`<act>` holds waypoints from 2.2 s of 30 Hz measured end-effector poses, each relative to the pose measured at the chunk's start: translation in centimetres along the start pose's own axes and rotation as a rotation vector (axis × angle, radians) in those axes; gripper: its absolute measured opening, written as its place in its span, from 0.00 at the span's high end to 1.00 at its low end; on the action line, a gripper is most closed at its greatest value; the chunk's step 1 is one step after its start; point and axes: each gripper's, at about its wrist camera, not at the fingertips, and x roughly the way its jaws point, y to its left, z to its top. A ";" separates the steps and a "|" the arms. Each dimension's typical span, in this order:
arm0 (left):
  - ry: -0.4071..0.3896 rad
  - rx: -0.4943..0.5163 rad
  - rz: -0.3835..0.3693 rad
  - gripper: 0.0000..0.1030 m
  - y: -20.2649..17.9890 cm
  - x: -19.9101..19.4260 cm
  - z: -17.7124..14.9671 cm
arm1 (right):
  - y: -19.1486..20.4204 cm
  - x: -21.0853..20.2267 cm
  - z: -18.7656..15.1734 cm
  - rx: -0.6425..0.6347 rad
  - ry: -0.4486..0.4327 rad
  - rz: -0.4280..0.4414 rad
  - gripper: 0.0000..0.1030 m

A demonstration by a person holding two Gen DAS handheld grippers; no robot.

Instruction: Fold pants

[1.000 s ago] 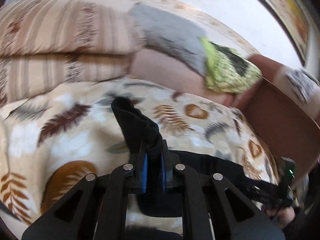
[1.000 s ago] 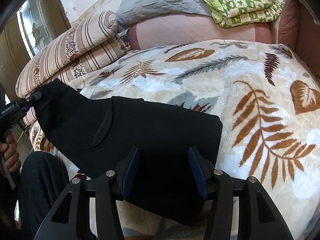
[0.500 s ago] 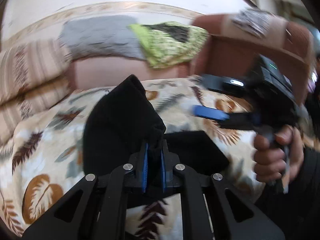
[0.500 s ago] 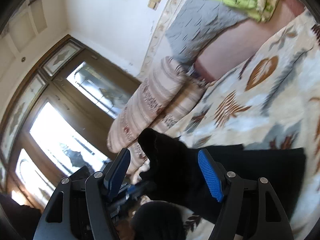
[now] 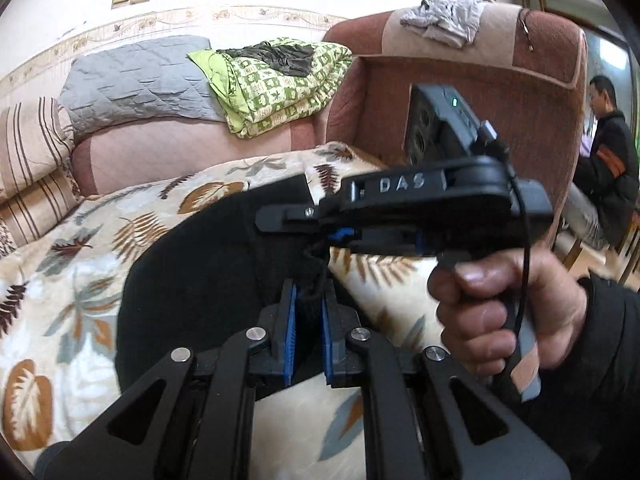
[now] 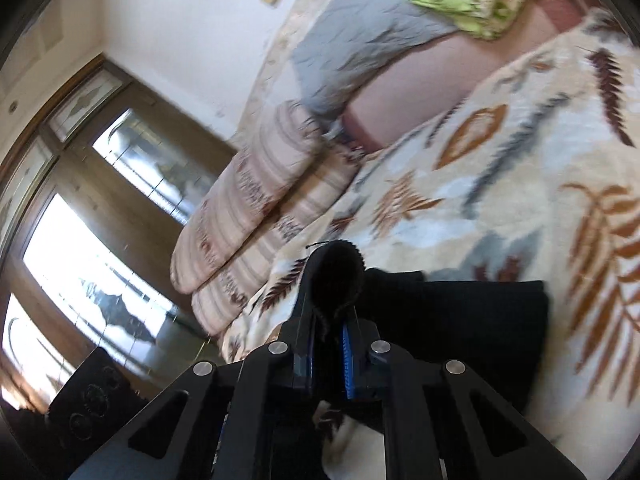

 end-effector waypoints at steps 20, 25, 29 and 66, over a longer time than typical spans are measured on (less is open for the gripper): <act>0.196 -0.152 -0.146 0.82 -2.0 6.7 -3.0 | -8.3 -0.4 -0.1 0.261 0.074 -0.225 0.84; 0.135 -0.231 -0.156 0.74 0.3 1.8 -3.1 | -4.8 -5.3 0.2 0.106 -0.085 -0.384 0.68; 0.021 -0.336 -0.008 0.74 4.7 -2.6 -3.0 | 1.0 -5.9 -1.8 -0.194 -0.053 -0.368 0.68; 0.213 -0.557 0.119 0.65 15.2 10.3 -0.4 | -1.3 0.7 -1.0 -0.229 0.001 -0.580 0.97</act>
